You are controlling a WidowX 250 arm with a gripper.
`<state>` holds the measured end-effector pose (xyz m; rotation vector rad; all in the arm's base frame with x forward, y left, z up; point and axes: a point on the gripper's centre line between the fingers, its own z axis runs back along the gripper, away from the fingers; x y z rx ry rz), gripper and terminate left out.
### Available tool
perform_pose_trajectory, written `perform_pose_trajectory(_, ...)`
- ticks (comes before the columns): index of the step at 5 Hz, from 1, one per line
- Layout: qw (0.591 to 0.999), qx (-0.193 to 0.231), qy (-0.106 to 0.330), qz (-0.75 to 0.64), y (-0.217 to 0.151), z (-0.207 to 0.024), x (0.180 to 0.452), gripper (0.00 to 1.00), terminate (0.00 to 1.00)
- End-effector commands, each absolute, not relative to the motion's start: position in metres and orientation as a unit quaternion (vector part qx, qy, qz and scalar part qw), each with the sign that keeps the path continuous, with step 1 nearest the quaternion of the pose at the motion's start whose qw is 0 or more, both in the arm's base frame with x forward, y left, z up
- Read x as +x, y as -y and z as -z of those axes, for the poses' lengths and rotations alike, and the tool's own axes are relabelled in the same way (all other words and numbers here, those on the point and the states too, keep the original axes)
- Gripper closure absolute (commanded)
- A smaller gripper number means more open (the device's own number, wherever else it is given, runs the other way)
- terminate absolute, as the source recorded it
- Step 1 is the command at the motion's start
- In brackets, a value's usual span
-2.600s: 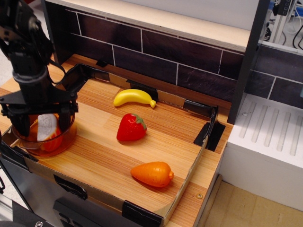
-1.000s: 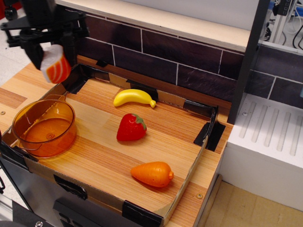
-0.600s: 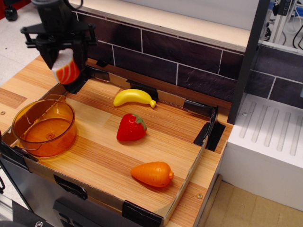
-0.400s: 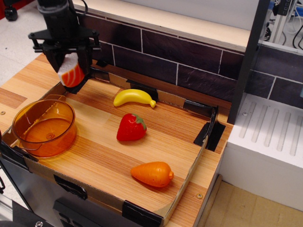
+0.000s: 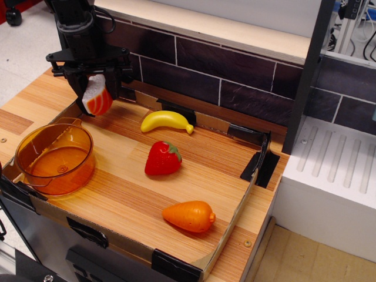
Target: Take sushi out of pot
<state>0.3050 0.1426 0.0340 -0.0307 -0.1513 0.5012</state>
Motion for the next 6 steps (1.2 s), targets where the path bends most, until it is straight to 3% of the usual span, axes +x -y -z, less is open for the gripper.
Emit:
perform_pose_trajectory(1, 0.962, -0.002, 0.1, -0.256, -0.142, -0.034, 0.303, 1.0, 0.0)
perform_pose_trajectory(2, 0.959, 0.013, 0.094, -0.267, -0.142, -0.031, 0.303, 0.0, 0.0)
perform_pose_trajectory(3, 0.96, 0.017, 0.087, -0.266, -0.143, -0.033, 0.302, 0.0, 0.0)
perform_pose_trajectory(6, 0.946, -0.023, 0.128, -0.298, -0.14, -0.11, 0.295, 0.0, 0.0)
